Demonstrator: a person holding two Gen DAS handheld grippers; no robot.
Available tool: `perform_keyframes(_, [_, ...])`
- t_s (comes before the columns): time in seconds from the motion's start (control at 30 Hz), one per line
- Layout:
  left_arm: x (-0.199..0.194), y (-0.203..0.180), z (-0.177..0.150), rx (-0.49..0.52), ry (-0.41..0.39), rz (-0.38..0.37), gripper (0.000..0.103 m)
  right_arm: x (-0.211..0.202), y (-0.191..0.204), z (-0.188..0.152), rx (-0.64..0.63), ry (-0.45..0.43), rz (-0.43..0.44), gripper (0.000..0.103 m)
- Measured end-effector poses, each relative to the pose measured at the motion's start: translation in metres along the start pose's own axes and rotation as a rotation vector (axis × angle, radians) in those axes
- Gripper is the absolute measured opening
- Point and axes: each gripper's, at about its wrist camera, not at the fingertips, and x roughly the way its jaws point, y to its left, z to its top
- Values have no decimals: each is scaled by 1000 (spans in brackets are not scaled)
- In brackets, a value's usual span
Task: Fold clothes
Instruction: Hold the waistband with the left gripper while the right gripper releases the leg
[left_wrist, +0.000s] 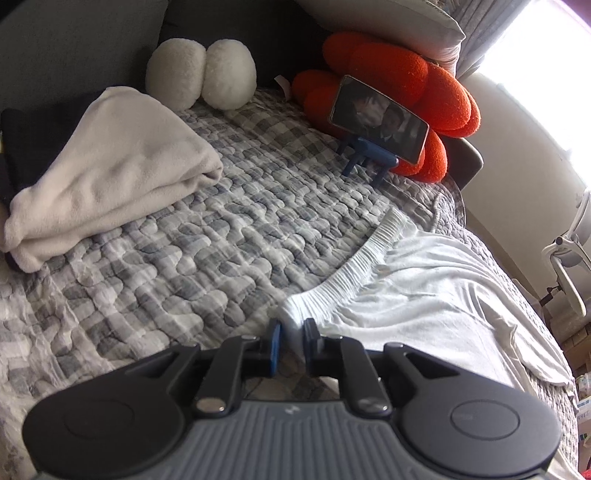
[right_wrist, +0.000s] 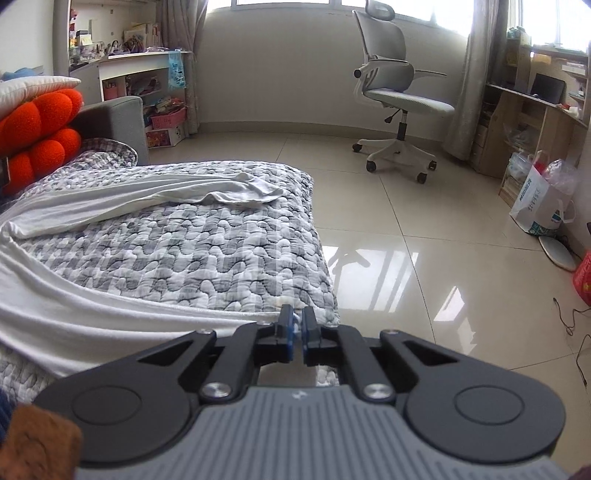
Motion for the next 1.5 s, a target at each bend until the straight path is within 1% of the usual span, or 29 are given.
perform_keyframes(0.17, [-1, 0, 0, -1, 0, 0, 16, 28, 6, 3, 16, 64, -17, 5])
perform_keyframes(0.3, [-3, 2, 1, -6, -2, -8, 16, 32, 7, 0, 51, 72, -4, 7])
perform_keyframes(0.37, [-3, 2, 1, -9, 3, -9, 17, 27, 5, -2, 74, 69, 27, 16])
perform_keyframes(0.43, [-3, 3, 1, -14, 9, -8, 26, 18, 2, -5, 91, 66, 69, 18])
perform_keyframes(0.47, [-4, 4, 1, -20, 6, -11, 33, 11, -1, -8, 102, 59, 83, 28])
perform_keyframes(0.5, [-5, 5, 1, -25, 2, -15, 35, 4, -4, -10, 113, 51, 95, 36])
perform_keyframes(0.53, [-6, 5, 1, -28, -1, -20, 35, -3, -6, -12, 125, 43, 107, 45])
perform_keyframes(0.63, [-7, 4, 1, -26, -1, -26, 35, -24, -15, -21, 156, 14, 118, 47])
perform_keyframes(0.73, [-6, 1, 0, -11, 0, -23, 34, -39, -24, -33, 205, 6, 139, 48])
perform_keyframes(0.77, [-5, -1, 0, -6, 0, -22, 32, -41, -24, -37, 211, 12, 147, 48])
perform_keyframes(0.83, [-4, -3, 0, 2, 1, -20, 31, -44, -22, -44, 208, 22, 151, 48])
perform_keyframes(0.9, [-2, -5, 0, 7, 9, -16, 21, -46, -21, -50, 212, 23, 155, 48])
perform_keyframes(0.97, [-1, -6, -1, 13, 12, -10, 20, -46, -20, -54, 227, 24, 182, 48])
perform_keyframes(1.13, [-2, -7, 1, 17, 7, -11, 20, -42, -5, -54, 131, 15, 237, 48])
perform_keyframes(1.2, [-1, -8, 2, 25, 5, -6, 18, -35, -4, -53, 118, 20, 215, 48])
perform_keyframes(1.27, [-1, -8, 2, 30, 6, 0, 17, -25, -14, -53, 193, 38, 181, 48])
perform_keyframes(1.33, [0, -8, 2, 31, 7, 4, 16, -19, -26, -54, 286, 42, 192, 48])
perform_keyframes(1.37, [1, -8, 2, 31, 6, 6, 14, -16, -32, -55, 333, 44, 201, 46])
perform_keyframes(1.4, [1, -8, 2, 31, 5, 8, 13, -13, -38, -56, 380, 45, 209, 39])
perform_keyframes(1.43, [1, -8, 2, 32, 4, 8, 13, -12, -39, -55, 386, 46, 196, 19])
perform_keyframes(1.47, [1, -9, 2, 35, 1, 4, 12, -12, -39, -54, 381, 46, 176, 14])
perform_keyframes(1.5, [1, -10, 3, 41, -4, -5, 11, -13, -39, -54, 381, 38, 166, 11])
